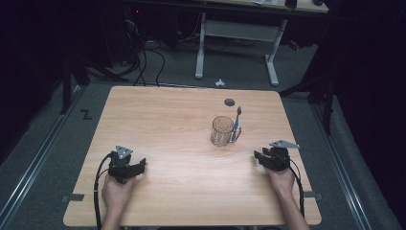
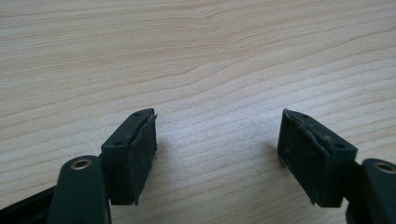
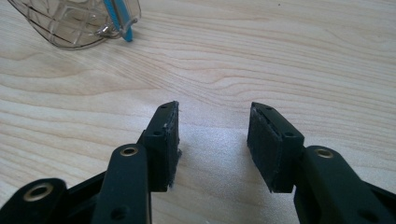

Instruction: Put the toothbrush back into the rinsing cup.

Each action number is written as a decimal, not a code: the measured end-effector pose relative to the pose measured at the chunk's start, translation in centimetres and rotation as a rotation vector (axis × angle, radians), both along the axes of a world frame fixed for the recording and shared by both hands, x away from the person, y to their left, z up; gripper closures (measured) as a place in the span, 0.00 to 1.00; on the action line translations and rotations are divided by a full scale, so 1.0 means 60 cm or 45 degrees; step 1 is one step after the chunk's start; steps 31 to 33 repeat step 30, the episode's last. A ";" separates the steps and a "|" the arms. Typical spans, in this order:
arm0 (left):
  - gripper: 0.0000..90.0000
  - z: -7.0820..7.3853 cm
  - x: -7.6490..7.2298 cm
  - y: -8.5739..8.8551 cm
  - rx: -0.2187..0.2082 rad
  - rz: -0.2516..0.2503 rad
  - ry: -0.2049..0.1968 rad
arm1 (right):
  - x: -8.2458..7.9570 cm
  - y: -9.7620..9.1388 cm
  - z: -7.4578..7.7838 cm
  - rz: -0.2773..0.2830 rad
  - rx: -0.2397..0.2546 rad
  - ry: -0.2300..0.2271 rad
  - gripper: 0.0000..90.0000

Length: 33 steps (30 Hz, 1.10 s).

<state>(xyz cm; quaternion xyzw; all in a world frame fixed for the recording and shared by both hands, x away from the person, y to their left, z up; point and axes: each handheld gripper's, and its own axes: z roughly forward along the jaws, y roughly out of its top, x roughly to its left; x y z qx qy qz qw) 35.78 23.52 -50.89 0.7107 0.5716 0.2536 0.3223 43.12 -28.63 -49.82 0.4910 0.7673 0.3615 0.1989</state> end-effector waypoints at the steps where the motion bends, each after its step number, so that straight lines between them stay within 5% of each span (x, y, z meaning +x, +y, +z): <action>1: 0.32 0.000 0.000 0.000 0.000 0.000 0.000 | 0.000 0.000 -0.001 -0.005 0.001 0.004 0.59; 15: 0.32 0.000 0.000 0.000 0.000 -0.002 0.000 | -0.001 0.014 -0.006 -0.008 -0.091 -0.018 0.49; 33: 0.32 0.000 0.000 0.000 -0.002 0.000 0.000 | -0.001 0.013 -0.006 -0.032 -0.092 -0.010 0.43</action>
